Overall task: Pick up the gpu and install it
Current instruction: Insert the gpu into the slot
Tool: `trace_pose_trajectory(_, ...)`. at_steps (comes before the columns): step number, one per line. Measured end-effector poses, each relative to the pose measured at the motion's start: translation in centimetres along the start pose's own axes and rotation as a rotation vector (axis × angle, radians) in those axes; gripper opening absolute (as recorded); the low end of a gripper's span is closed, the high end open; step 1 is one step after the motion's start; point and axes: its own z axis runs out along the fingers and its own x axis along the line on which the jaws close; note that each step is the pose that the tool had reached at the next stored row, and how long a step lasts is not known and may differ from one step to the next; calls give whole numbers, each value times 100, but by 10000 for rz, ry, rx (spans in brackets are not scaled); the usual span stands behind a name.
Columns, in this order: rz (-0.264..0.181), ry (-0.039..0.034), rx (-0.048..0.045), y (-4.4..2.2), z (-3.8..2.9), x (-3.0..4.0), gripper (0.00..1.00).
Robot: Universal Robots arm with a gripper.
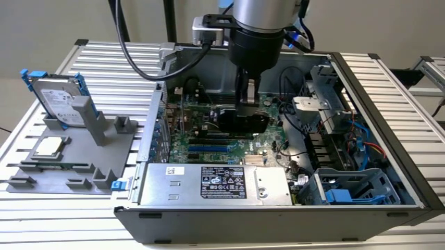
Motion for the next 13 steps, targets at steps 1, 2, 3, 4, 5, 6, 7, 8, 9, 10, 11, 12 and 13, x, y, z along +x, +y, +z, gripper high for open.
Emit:
trace_pose_trajectory(1,0,0,0,7,16,-2,0)
trace_pose_trajectory(2,0,1,0,14,30,-3,0)
trace_pose_trajectory(3,0,1,0,20,44,-4,0)
trace_pose_trajectory(4,0,1,0,29,58,-5,0)
trace_pose_trajectory(5,0,1,0,39,73,-7,0)
trace_pose_trajectory(6,-1,1,0,49,86,-8,0)
trace_pose_trajectory(7,-1,0,0,58,98,-10,0)
trace_pose_trajectory(8,-1,0,0,69,110,-11,0)
trace_pose_trajectory(9,0,0,0,79,122,-14,0)
trace_pose_trajectory(10,0,2,0,84,133,-19,0)
trace_pose_trajectory(11,0,3,-1,89,144,-24,0)
trace_pose_trajectory(12,0,2,0,93,157,-29,0)
trace_pose_trajectory(13,0,1,0,96,168,-36,0)
